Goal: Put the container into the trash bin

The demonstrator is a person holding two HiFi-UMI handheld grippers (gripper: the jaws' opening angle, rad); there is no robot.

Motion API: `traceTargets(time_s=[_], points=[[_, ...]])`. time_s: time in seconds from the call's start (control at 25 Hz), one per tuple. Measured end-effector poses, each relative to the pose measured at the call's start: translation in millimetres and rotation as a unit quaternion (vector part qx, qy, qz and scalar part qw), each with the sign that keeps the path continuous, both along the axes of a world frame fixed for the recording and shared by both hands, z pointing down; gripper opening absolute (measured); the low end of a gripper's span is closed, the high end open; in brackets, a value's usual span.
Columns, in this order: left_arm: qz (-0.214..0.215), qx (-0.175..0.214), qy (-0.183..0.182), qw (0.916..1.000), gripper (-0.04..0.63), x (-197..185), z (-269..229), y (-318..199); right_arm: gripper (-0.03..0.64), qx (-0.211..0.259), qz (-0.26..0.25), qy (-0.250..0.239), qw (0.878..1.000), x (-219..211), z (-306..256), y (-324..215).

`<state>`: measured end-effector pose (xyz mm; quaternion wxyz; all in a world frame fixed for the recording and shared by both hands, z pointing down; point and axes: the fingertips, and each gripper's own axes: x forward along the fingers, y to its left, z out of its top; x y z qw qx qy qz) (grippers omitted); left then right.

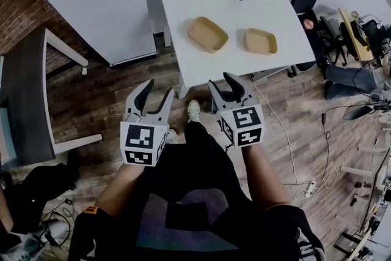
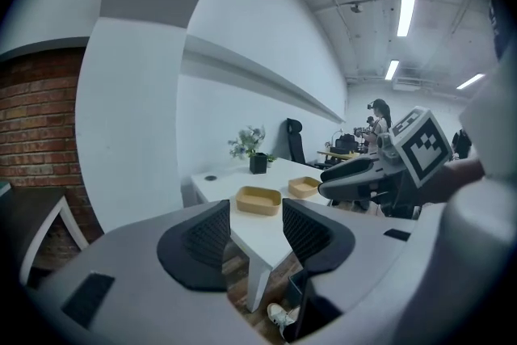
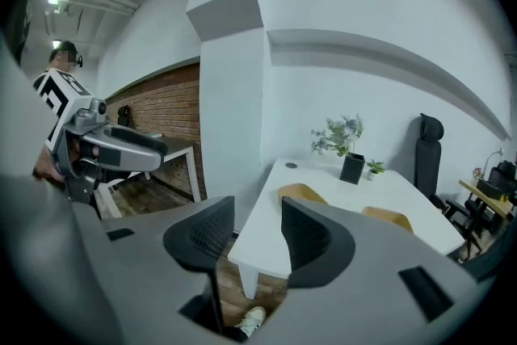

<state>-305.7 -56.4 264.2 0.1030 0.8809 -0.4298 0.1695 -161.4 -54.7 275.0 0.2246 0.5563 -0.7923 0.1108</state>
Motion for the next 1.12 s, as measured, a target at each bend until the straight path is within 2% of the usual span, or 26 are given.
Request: traceTargets(time_s=[0.16,0.32,0.6,0.88,1.12], points=[[-0.019,-0.021,-0.012,0.9995,0.204,-0.2,11.9,-17.1,0.236,-0.019,-0.027,0.002,0.999,0.7,15.8,-27.9],[-0.032,-0.046,-0.027,0.9981,0.218,7.1,26.9,-47.1,0.245,-0.045,-0.05,0.013,0.998,5.4,34.5,-64.0],[-0.042,-0.101,-0.041,0.9932,0.229,27.0,70.3,-100.1,0.244,-0.094,-0.083,0.062,0.99,25.8,87.0,-130.6],[-0.041,-0.137,-0.05,0.9885,0.231,44.3,111.4,-129.4,0.218,-0.143,-0.115,0.094,0.978,34.0,135.6,-161.8],[-0.038,-0.157,-0.057,0.9853,0.233,52.3,129.9,-140.1,0.158,-0.171,-0.142,0.13,0.966,33.4,164.4,-171.6]])
